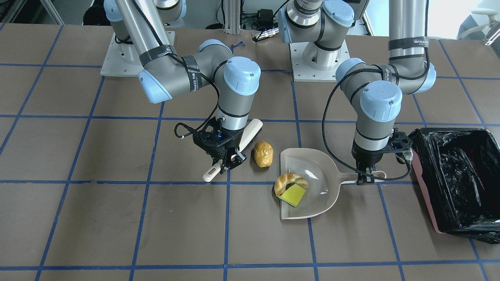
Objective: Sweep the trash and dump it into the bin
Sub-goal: 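Sweep the yellow potato toy into the dustpan with the right gripper's brush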
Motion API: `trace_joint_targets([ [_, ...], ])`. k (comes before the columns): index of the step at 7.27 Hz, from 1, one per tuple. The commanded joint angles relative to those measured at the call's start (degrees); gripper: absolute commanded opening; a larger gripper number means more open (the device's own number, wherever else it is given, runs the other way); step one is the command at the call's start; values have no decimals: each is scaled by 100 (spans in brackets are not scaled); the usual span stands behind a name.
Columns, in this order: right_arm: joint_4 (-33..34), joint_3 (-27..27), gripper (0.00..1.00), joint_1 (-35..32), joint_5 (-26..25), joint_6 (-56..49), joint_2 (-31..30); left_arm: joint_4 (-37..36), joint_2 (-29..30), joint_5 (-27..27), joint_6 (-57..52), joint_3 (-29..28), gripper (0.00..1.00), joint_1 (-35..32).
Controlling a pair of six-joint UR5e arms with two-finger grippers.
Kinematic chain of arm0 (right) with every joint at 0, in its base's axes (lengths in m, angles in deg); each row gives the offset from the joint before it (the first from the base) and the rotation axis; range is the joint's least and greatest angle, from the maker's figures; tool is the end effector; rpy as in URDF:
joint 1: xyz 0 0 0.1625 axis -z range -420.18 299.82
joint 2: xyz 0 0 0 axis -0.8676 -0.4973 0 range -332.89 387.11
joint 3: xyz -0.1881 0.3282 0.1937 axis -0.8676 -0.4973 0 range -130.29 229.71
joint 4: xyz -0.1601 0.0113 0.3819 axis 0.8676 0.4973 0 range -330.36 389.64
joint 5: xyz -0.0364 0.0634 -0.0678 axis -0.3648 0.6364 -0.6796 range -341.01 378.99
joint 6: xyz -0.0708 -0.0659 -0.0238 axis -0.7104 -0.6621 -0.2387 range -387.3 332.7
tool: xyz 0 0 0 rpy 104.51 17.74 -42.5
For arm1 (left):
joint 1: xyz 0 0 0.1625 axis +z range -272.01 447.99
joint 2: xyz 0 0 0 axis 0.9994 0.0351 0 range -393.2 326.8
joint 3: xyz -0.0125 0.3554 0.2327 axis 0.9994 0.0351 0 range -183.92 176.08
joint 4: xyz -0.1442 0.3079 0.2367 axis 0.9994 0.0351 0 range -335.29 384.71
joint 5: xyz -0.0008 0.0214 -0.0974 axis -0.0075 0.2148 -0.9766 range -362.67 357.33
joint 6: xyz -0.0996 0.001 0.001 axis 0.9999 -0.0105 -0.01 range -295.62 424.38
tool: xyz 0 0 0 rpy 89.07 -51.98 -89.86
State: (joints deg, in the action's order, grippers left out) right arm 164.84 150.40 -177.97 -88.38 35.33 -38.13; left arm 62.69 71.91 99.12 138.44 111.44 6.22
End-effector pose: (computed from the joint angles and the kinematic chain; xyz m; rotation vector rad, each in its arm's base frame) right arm 0.3770 -0.4930 0.2441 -0.9373 -2.8566 0.5065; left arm -0.0365 -0.5372 0.2427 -2.0297 2.2746 -0.4301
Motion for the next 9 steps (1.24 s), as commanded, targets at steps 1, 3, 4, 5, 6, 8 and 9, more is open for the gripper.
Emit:
trace_joint_targets([
  [1,76,-223,4,-50,-12,-31,239,-19,-70,25,46,250,0,-14],
  [3,112,-732,4,-182,5,21,573,-45,-70,8,73,225,0,-5],
  [4,121,-900,4,-217,-3,39,713,-46,-70,-1,82,216,0,-5],
  [5,121,-1171,4,-218,14,178,837,-46,-70,-1,82,216,0,-5],
  [6,103,-1452,4,-226,40,328,977,-46,-70,-1,73,198,0,-5],
  [8,95,-1683,4,-348,49,784,1127,-46,-61,-1,73,189,0,-5],
  [9,103,-1779,4,-515,49,1073,1276,-37,-35,-1,73,180,0,-5],
])
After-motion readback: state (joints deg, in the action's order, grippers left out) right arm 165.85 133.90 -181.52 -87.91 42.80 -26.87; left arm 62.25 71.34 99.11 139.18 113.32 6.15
